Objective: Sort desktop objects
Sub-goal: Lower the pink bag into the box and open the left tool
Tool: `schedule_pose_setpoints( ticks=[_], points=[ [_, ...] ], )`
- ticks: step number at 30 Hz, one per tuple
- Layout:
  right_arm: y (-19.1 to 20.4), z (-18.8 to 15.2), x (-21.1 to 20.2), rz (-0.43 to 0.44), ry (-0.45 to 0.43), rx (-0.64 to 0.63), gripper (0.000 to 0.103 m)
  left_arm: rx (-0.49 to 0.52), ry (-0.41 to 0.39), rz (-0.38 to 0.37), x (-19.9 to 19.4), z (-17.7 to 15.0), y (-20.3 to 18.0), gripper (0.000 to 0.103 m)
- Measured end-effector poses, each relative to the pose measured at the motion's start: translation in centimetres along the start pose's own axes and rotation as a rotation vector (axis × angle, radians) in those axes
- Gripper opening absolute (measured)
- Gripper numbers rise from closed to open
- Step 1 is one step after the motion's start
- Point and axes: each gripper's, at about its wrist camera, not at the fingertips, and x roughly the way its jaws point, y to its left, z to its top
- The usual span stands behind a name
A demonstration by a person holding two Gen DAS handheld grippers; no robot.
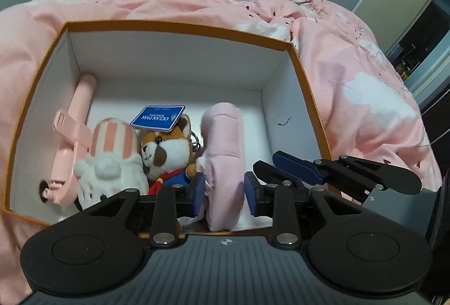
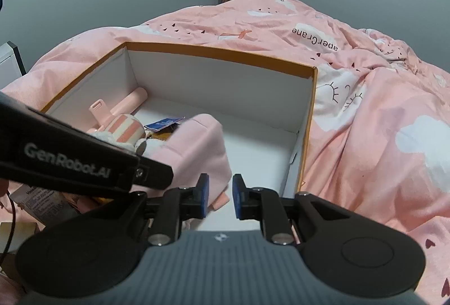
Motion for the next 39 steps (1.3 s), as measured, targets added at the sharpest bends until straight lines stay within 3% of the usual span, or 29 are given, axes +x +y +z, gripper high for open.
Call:
schedule_pose_setpoints(
  ticks=[7,17,21,25,30,39],
  points=[
    [-1.6,0.6,-0.2,0.112,0.014,0.035,0.018,-0.038,-0.010,-0.024,-0.2,-0.3,1.0,0.024],
    [-0.7,3.0,1.7,0.167,0.141,-0.222,0.016,-0.068,-0.008,-0.069,0.3,-0.3,1.4,0.019],
    [-0.1,3.1,3.0,0.180,0.187,-0.271,0.014,-0.088,0.001,-0.093,0.7,-0.3,1.8,0.019],
    [-0.1,2.7,3.7,0.253,0.207,-0.219,0.004,-0.119,0.016,-0.122,1.2,-0.3,2.4,0.019],
    [-0.7,2.8,4.3,0.312,0.210,-0.125,0.002,-0.116,0.010,-0.110,1.0,0.1,2.5,0.019],
    [-1.0,2.6,2.7,0.249,0.182,-0.098,0.004,-0.063,0.000,-0.077,-0.9,0.3,2.3,0.019]
  ],
)
